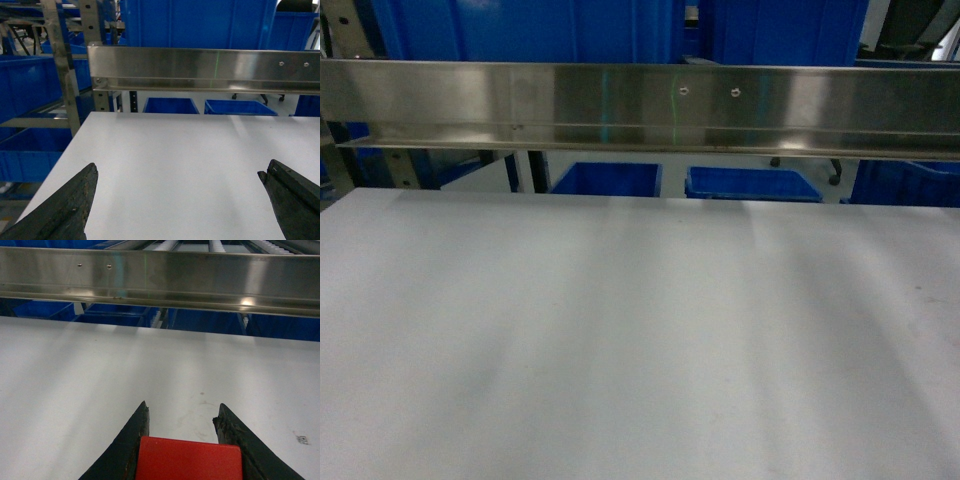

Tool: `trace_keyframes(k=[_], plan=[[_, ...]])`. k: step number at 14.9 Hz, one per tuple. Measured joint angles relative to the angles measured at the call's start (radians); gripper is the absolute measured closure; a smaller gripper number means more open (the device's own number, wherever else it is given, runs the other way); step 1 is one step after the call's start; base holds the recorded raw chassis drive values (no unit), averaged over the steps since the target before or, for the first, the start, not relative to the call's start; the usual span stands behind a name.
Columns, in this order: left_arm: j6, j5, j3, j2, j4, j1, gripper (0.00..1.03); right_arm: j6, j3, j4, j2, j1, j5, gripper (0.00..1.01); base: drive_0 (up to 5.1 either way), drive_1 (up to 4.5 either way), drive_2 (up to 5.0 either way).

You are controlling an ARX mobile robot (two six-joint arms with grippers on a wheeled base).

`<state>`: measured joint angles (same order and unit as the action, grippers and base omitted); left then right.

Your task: Place magnetic block on left shelf second layer

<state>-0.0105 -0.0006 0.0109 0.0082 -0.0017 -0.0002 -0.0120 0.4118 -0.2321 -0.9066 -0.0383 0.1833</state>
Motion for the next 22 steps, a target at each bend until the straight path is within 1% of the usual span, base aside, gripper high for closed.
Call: trace_keyframes(k=[22], plan=[[0.0,0.0,0.0,0.0,-0.001,0.0,0.05,0.0,0.0,0.0,0.0,0.005,0.0,0.68,-5.0,2.45,2.5]])
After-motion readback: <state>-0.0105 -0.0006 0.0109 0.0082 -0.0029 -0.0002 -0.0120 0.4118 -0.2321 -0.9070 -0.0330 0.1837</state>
